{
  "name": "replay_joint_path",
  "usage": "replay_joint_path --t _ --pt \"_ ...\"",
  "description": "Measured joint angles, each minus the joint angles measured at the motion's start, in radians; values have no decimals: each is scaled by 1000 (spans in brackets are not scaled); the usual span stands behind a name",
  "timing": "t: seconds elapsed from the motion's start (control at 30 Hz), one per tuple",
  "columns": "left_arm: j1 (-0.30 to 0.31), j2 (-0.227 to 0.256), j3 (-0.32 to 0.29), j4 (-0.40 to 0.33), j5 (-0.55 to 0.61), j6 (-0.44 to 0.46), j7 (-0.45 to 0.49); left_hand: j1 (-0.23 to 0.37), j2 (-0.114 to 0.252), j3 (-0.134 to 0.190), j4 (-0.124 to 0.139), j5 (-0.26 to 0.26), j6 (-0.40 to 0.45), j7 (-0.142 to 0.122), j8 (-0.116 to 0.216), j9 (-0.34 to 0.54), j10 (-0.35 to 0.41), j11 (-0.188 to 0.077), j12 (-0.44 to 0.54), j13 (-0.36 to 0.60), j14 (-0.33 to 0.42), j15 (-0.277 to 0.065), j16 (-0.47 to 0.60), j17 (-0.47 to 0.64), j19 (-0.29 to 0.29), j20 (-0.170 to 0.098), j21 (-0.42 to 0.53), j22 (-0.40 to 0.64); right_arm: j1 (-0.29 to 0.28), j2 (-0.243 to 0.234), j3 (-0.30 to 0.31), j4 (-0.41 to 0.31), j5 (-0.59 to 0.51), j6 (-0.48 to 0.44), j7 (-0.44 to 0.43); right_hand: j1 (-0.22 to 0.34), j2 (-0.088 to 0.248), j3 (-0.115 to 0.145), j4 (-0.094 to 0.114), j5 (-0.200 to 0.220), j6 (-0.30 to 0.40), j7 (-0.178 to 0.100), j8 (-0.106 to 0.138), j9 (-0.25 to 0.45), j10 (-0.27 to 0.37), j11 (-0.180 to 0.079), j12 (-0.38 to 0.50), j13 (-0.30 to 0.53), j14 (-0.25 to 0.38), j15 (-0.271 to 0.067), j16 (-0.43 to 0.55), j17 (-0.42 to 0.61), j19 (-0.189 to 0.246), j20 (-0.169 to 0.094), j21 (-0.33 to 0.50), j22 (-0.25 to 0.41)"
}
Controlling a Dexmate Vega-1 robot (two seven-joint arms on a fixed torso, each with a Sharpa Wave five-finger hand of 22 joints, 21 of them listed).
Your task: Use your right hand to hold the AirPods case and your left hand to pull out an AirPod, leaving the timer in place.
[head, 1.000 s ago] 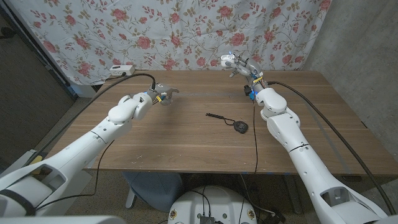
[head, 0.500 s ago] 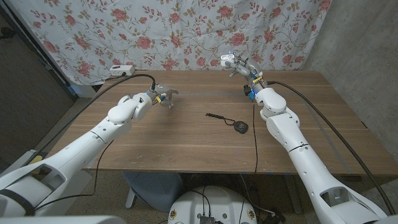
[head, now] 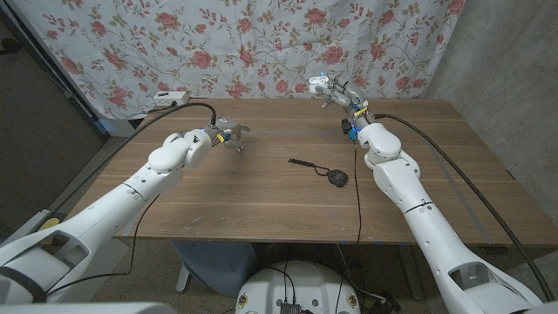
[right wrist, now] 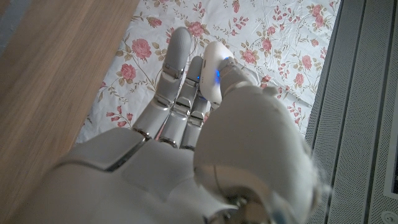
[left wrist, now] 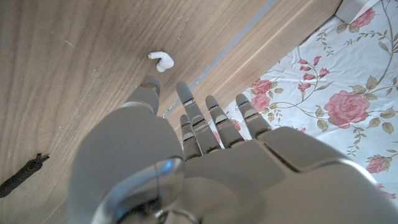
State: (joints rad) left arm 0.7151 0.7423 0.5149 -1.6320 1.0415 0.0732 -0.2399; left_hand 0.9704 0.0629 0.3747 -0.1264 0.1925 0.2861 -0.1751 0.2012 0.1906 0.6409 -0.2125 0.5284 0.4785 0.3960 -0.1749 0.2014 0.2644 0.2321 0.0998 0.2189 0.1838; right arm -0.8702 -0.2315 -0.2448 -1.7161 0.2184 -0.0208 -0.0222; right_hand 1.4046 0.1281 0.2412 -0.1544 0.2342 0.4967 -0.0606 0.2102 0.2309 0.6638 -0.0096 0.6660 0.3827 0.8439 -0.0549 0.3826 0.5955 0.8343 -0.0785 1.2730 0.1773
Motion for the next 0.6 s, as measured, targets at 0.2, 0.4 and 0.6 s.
replay_joint_path --t 0.2,0.4,0.6 --pt "18 -9 -33 -30 -7 0 3 -10 -3 -4 4 0 0 0 0 0 0 0 -15 -10 0 0 0 -7 0 0 0 0 0 -1 0 0 0 0 4 0 0 0 0 0 0 0 0 0 0 0 4 0 0 0 0 0 0 0 0 0" --pt "35 -20 -66 -72 -84 7 24 -18 -3 -8 8 -4 -4 4 0 0 0 0 -19 -15 0 0 0 -9 0 0 0 0 -3 -3 -1 0 1 0 7 0 0 0 0 2 0 0 0 0 3 3 8 0 0 0 0 0 0 0 0 0" --pt "50 -37 -100 -112 -162 6 46 -22 1 -13 4 -4 -9 9 0 0 0 0 -28 -24 0 0 0 -14 0 0 0 0 -4 -3 -1 8 7 2 12 0 0 0 0 3 0 0 0 0 4 3 8 0 0 0 0 0 0 0 0 0"
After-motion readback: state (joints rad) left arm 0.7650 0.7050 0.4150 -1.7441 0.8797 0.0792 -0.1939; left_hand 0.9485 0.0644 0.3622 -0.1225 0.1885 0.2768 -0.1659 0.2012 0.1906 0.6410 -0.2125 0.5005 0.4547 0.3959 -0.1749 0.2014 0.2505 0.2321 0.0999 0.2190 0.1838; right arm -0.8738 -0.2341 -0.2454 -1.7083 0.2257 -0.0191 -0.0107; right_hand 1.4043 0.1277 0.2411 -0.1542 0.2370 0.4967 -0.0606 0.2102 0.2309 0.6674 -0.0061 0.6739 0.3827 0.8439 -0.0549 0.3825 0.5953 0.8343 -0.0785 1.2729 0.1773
